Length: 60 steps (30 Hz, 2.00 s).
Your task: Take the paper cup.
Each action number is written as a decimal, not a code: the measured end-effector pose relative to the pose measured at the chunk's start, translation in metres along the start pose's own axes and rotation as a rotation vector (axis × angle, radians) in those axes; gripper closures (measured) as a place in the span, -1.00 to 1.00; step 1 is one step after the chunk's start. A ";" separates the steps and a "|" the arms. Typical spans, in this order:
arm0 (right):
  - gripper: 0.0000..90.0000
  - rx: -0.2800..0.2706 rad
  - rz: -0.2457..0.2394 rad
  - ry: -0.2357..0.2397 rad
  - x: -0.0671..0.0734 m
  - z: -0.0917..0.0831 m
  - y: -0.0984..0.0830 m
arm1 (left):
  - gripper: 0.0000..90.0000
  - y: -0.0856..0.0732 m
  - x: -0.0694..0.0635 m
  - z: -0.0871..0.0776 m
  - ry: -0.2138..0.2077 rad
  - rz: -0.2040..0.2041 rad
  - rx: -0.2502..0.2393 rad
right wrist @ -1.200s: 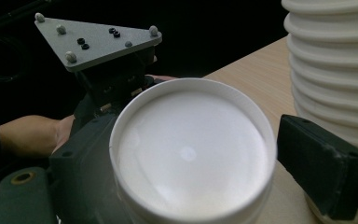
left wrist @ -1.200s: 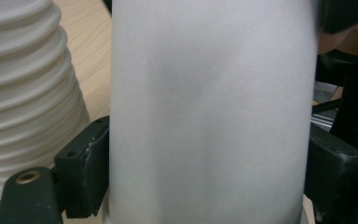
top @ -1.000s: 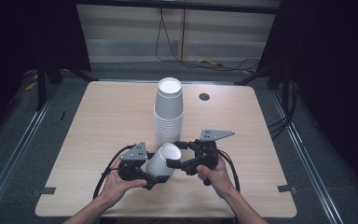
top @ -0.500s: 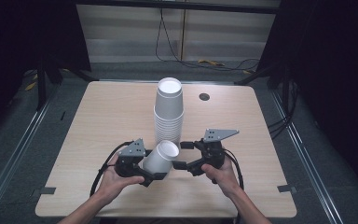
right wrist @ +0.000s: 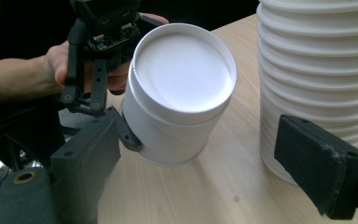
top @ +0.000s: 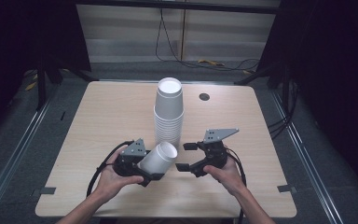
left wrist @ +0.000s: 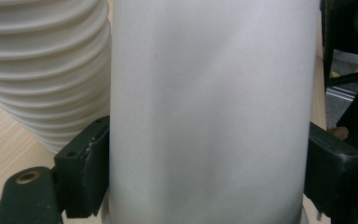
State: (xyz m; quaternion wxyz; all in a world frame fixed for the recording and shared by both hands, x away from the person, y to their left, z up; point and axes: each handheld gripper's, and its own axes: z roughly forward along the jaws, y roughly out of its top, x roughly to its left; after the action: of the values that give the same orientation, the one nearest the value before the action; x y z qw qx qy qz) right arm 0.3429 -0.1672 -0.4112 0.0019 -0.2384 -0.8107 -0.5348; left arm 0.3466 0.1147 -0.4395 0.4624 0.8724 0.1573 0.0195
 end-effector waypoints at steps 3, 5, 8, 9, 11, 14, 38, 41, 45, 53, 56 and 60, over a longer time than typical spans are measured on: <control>-0.69 0.015 -0.012 -0.014 0.000 -0.001 0.001 | -0.65 0.002 -0.001 0.000 0.006 0.024 0.036; -0.69 0.027 -0.021 -0.040 0.001 0.000 0.001 | -0.65 0.003 -0.002 0.000 0.002 0.019 0.042; -0.69 0.057 -0.017 -0.038 0.000 0.002 0.000 | -0.65 0.004 -0.002 0.000 0.006 0.024 0.069; -0.69 0.070 -0.019 -0.037 0.001 0.003 0.000 | -0.65 0.004 -0.002 0.000 0.005 0.025 0.074; -0.69 0.097 -0.025 -0.032 0.002 0.005 -0.001 | -0.65 0.005 -0.002 0.000 0.003 0.026 0.092; -0.69 0.125 -0.039 -0.030 0.003 0.007 0.000 | -0.65 0.004 -0.002 0.001 0.004 0.027 0.106; -0.61 0.312 -0.155 -0.067 0.014 0.021 0.001 | -0.65 -0.003 -0.004 0.014 0.007 0.086 0.218; -0.60 0.340 -0.178 -0.067 0.017 0.025 0.002 | -0.65 -0.004 -0.006 0.018 0.013 0.103 0.234; -0.62 0.380 -0.204 -0.064 0.019 0.030 0.001 | -0.65 -0.002 -0.008 0.017 0.012 0.113 0.240; -0.66 0.454 -0.239 -0.057 0.021 0.037 0.000 | -0.64 0.000 -0.012 0.019 0.004 0.147 0.269; -0.60 0.484 -0.249 -0.059 0.023 0.040 -0.001 | -0.64 0.000 -0.016 0.023 -0.009 0.164 0.298; -0.61 0.504 -0.254 -0.043 0.022 0.043 -0.002 | -0.64 0.001 -0.019 0.027 -0.013 0.190 0.334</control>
State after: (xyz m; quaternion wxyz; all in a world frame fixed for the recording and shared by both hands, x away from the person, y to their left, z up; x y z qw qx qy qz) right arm 0.3334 -0.1221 -0.4258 -0.0233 -0.1383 -0.9413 -0.3071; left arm 0.3332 0.0867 -0.4523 0.3081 0.9481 0.0721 0.0312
